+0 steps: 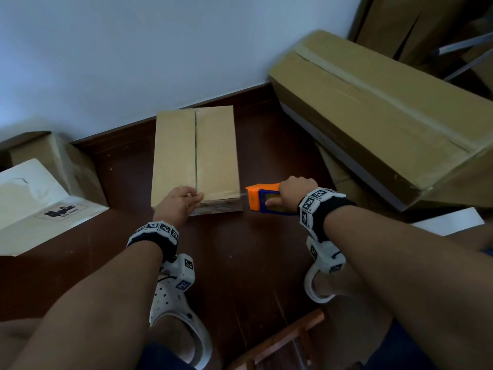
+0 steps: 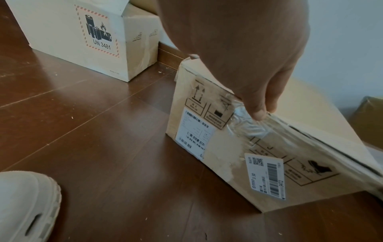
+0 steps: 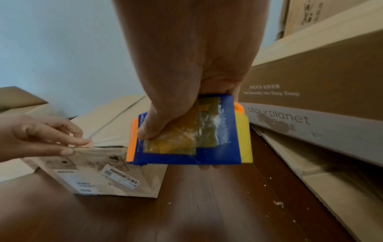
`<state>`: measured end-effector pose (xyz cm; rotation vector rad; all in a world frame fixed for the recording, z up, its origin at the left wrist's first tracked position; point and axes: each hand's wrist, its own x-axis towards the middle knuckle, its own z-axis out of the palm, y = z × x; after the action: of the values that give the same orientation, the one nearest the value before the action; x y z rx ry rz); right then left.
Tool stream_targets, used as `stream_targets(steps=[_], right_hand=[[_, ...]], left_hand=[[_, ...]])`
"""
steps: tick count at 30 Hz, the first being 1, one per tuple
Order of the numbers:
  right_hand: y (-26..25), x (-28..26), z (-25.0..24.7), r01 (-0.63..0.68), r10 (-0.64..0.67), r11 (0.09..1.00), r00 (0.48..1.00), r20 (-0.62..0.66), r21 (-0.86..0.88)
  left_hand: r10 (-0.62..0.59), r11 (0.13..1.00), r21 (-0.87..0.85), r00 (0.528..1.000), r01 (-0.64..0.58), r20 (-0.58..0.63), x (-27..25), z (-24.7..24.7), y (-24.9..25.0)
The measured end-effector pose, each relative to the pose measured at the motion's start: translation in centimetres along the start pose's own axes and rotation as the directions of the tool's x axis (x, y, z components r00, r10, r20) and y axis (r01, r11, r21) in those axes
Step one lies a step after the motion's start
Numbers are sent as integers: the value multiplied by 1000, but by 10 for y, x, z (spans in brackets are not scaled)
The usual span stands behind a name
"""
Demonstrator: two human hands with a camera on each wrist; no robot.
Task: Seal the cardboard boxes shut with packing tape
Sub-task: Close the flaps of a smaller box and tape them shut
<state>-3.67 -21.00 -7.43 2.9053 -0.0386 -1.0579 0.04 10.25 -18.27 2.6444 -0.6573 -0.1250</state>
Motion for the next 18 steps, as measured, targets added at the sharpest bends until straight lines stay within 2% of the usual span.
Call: stream_targets(steps=[4, 10, 18], right_hand=[[-2, 3, 2, -7, 7, 1000, 1000, 2, -3], [-9, 12, 1, -12, 12, 1000, 1000, 29, 0], [-27, 27, -3, -57, 56, 998, 995, 79, 9]], left_hand=[[13, 1000, 1, 1000, -13, -13, -1, 1, -1], [98, 995, 40, 994, -96, -43, -1, 1, -4], [85, 995, 61, 995, -82, -58, -2, 4, -3]])
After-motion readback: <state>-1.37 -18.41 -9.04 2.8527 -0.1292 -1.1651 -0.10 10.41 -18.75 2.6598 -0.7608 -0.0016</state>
